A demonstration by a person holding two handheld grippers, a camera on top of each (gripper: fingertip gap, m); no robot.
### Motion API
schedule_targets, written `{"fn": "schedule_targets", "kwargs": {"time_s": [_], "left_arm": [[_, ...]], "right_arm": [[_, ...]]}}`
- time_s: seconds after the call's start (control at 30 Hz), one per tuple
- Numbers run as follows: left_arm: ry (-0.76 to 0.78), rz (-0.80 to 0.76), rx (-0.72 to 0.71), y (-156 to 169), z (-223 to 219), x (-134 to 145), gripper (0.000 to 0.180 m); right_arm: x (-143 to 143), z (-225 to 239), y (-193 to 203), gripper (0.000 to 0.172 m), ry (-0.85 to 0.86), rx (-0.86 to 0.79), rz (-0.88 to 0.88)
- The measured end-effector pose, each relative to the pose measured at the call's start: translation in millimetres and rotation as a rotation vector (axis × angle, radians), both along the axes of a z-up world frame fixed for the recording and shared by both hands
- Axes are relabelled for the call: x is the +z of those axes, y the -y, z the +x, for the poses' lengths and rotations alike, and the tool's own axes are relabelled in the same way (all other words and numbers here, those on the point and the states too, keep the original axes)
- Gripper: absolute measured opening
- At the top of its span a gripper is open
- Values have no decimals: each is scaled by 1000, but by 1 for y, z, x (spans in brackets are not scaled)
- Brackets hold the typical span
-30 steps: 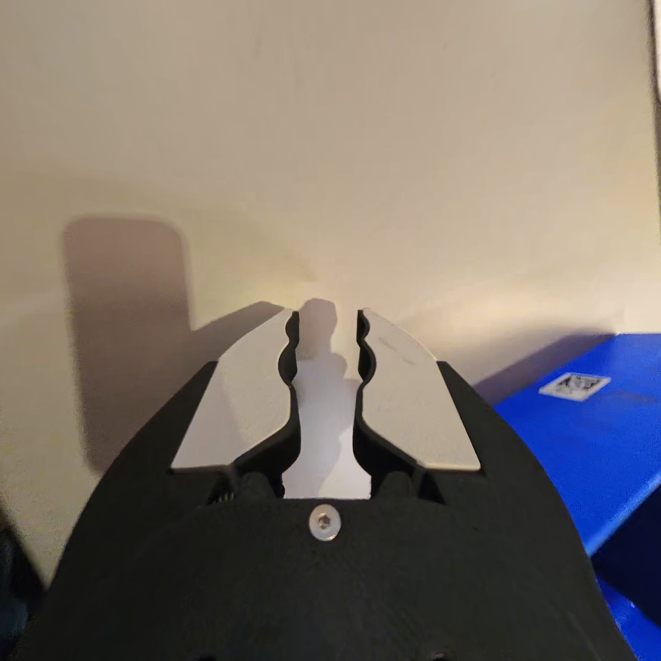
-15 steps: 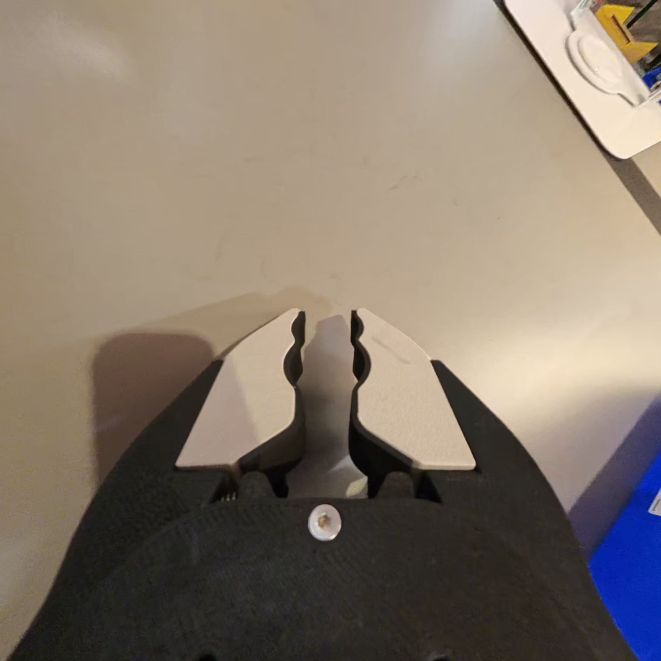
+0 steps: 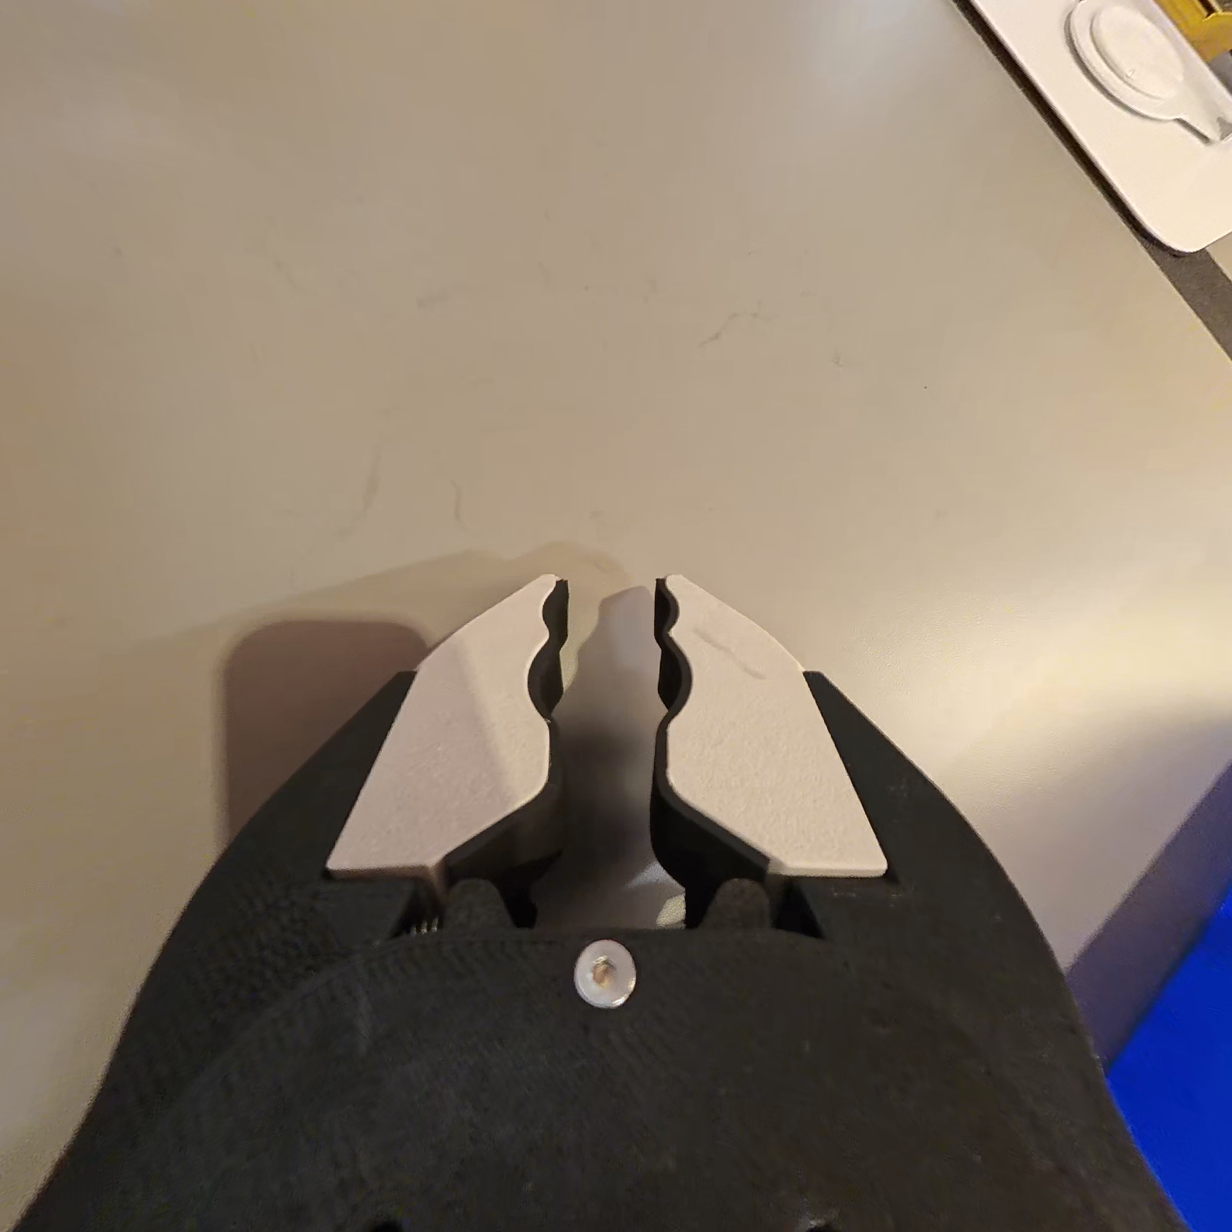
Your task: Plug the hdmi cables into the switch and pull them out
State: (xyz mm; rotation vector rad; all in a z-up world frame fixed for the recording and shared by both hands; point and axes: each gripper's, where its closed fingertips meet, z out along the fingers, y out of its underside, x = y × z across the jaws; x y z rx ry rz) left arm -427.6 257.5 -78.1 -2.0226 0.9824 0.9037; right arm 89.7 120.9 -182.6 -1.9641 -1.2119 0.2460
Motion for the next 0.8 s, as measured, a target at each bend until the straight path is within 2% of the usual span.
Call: {"fn": "schedule_targets", "kwargs": {"time_s": [0.07,0.2,0.3,0.4,0.57,0.67,0.73,0.8], "left_arm": [[-10,25,4,-1,-2,9,16],[95,121,50,-11,-13,37,8],[226,258,69,-19,-18,79,7],[285,412,16,-20,-2,140,7],[297,560,-155,-4,77,231,7],[372,612,-283,12,136,278,6],[452,617,-370,21,175,299,6],[525,602,-441,28,210,306,6]], "right_arm": [[0,0,0,24,0,0,0],[0,0,-1,24,0,-5,0],[0,1,-1,24,1,-9,4],[0,1,-2,24,2,-12,7],[0,1,-4,24,0,-20,1],[0,1,-6,24,-1,-22,1],[0,2,-7,24,-3,-28,-4],[-1,2,-7,25,-4,-30,-7]]}}
